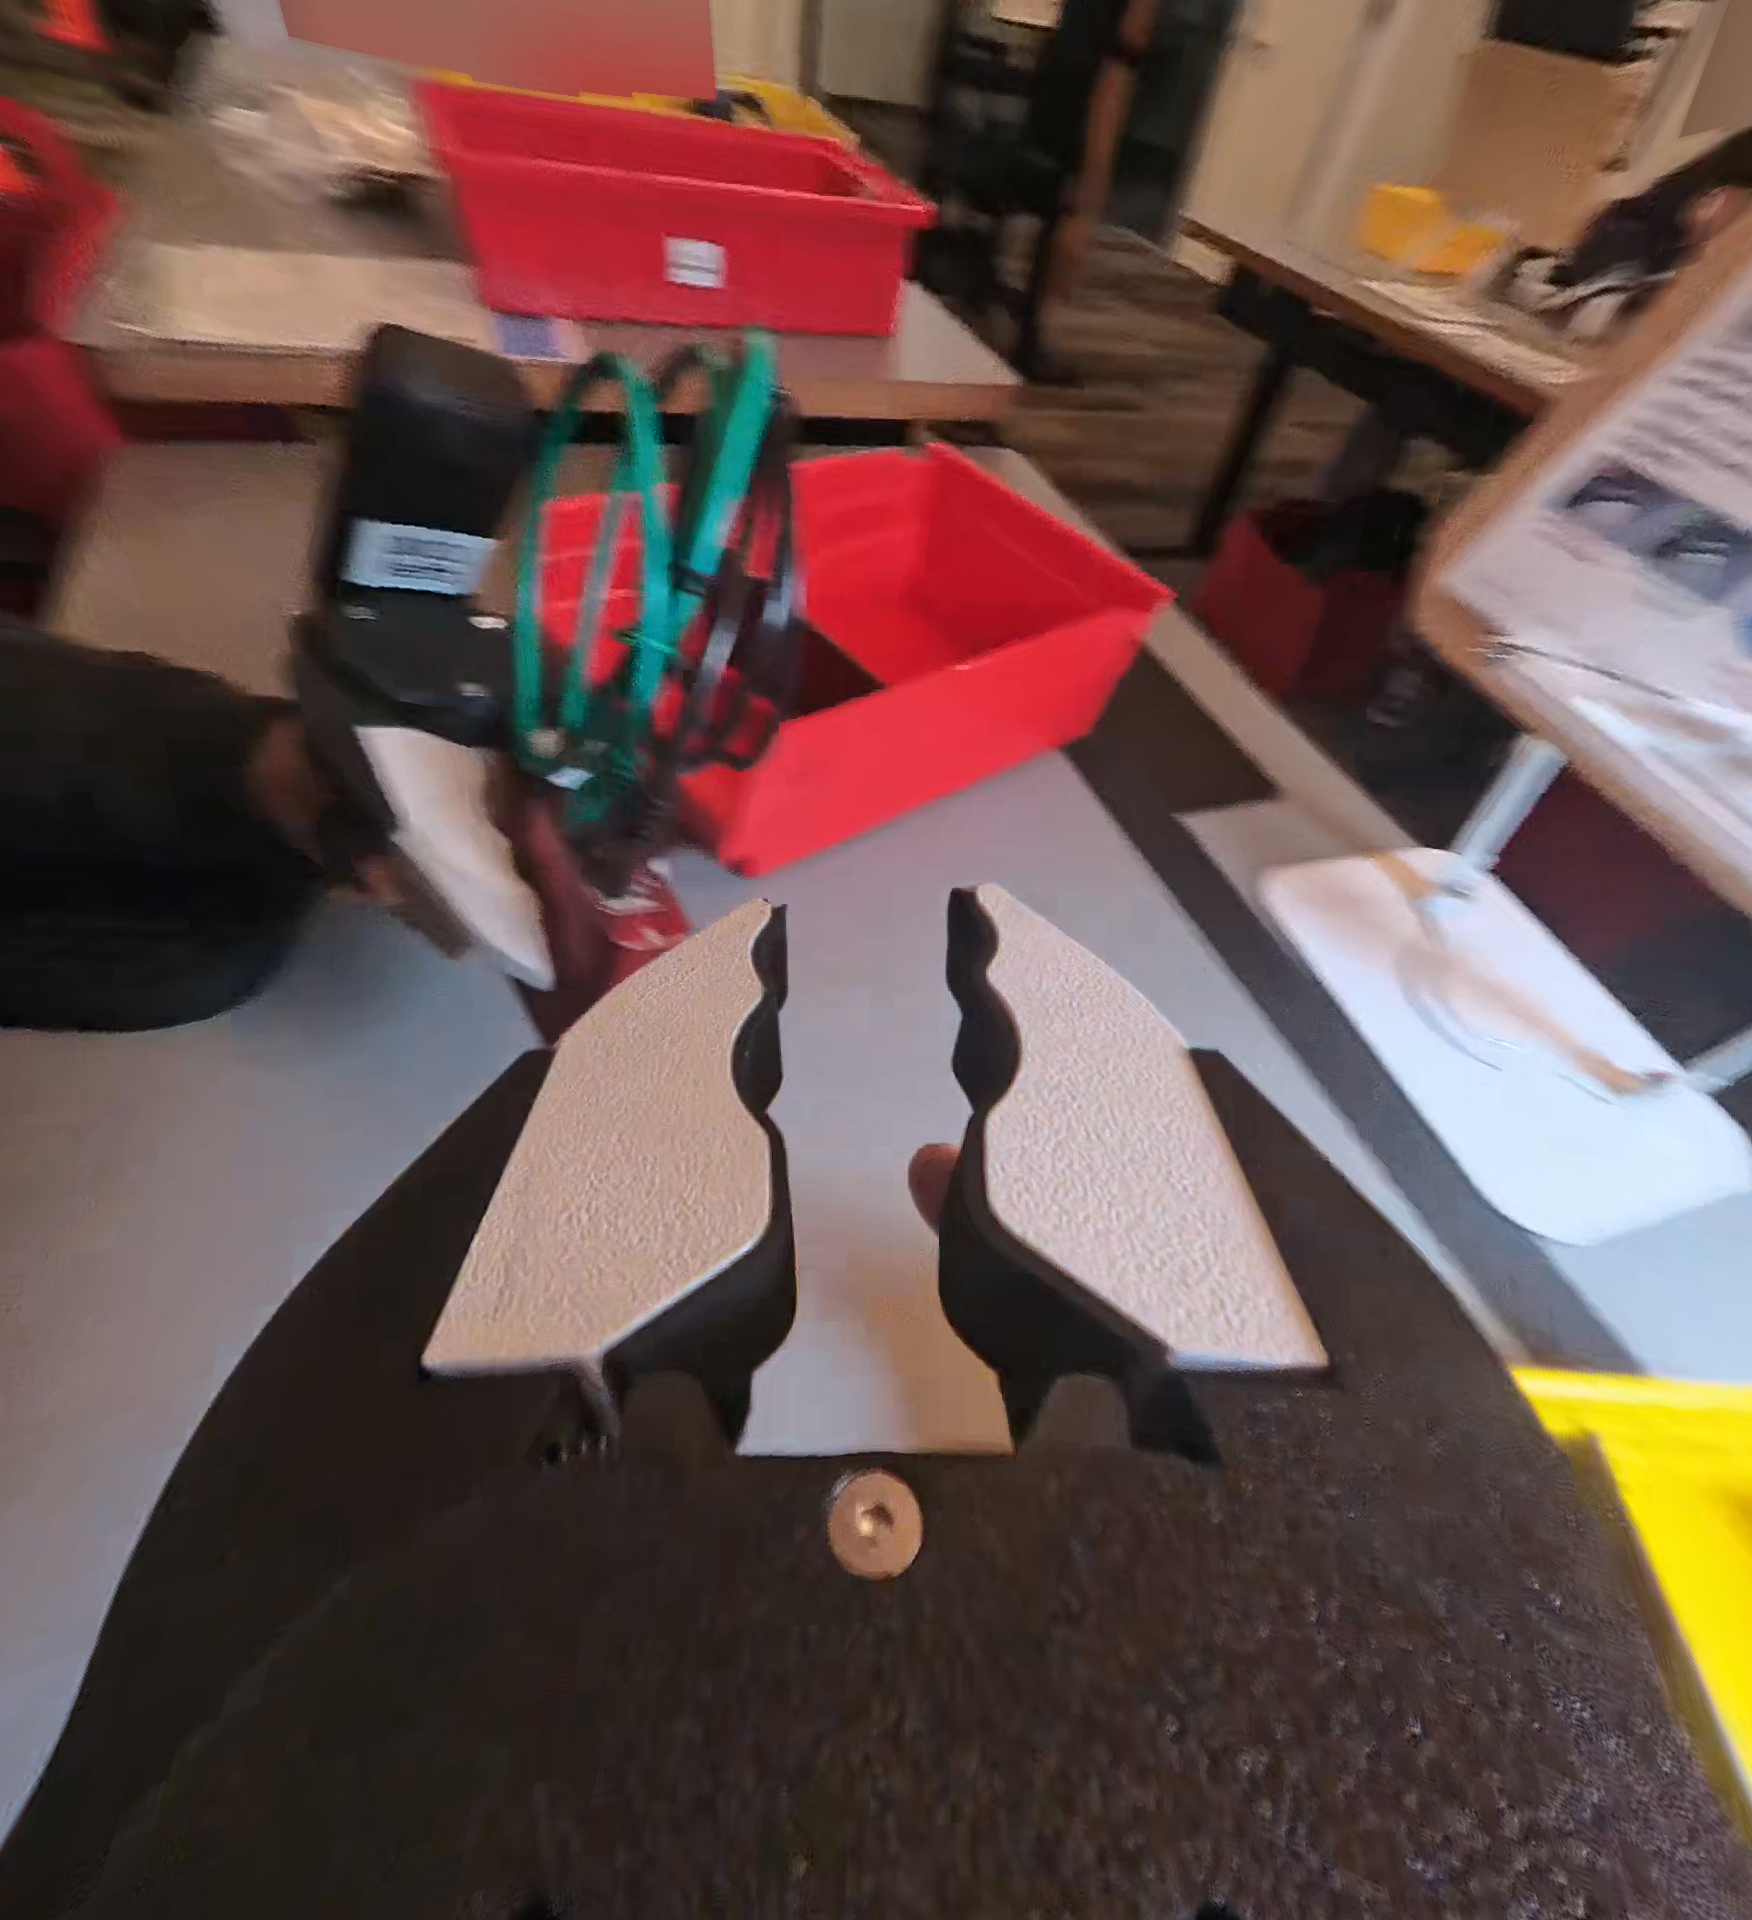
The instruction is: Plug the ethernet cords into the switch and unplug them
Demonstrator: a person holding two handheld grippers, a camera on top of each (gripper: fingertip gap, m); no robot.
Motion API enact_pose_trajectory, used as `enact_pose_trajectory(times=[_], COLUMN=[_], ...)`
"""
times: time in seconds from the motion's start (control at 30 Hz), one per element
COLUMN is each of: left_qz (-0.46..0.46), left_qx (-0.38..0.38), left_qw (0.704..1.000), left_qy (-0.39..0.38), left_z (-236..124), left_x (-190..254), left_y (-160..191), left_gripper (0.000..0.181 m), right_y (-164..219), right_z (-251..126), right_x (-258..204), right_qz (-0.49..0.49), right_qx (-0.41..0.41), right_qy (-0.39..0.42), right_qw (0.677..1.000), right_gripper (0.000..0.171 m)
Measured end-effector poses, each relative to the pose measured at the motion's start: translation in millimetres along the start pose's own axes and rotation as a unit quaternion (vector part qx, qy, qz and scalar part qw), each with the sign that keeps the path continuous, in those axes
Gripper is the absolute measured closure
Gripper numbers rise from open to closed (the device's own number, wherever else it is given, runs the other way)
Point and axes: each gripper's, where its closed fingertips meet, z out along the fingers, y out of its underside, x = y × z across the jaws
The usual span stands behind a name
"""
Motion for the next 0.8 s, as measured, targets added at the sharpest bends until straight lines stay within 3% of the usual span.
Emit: enact_pose_trajectory(times=[0.17,0.27,0.47,0.57,0.7,0.8], left_qz=[0.026,0.027,0.051,0.068,0.043,-0.007], left_qx=[-0.116,-0.15,-0.217,-0.168,0.003,0.11], left_qw=[0.989,0.983,0.969,0.979,0.991,0.979], left_qy=[0.089,0.097,0.107,0.098,0.128,0.171], left_z=[9.3,10.0,4.7,-0.4,-8.0,-11.8], left_x=[35.0,37.5,41.3,37.2,42.6,49.1], left_y=[33.8,45.0,63.4,44.2,-5.1,-25.6], left_gripper=[0.154,0.155,0.155,0.154,0.148,0.138], right_y=[36.8,55.9,67.1,55.0,11.8,-27.8], right_z=[27.0,22.5,28.4,26.5,13.7,-1.1], right_x=[-70.2,-100.3,-113.3,-108.8,-98.7,-92.4], right_qz=[0.019,0.073,0.083,0.092,0.083,0.074], right_qx=[-0.037,-0.062,-0.03,0.035,0.155,0.234], right_qy=[-0.137,-0.242,-0.244,-0.222,-0.192,-0.183], right_qw=[0.99,0.966,0.966,0.97,0.965,0.952], right_gripper=[0.144,0.143,0.156,0.158,0.16,0.161])
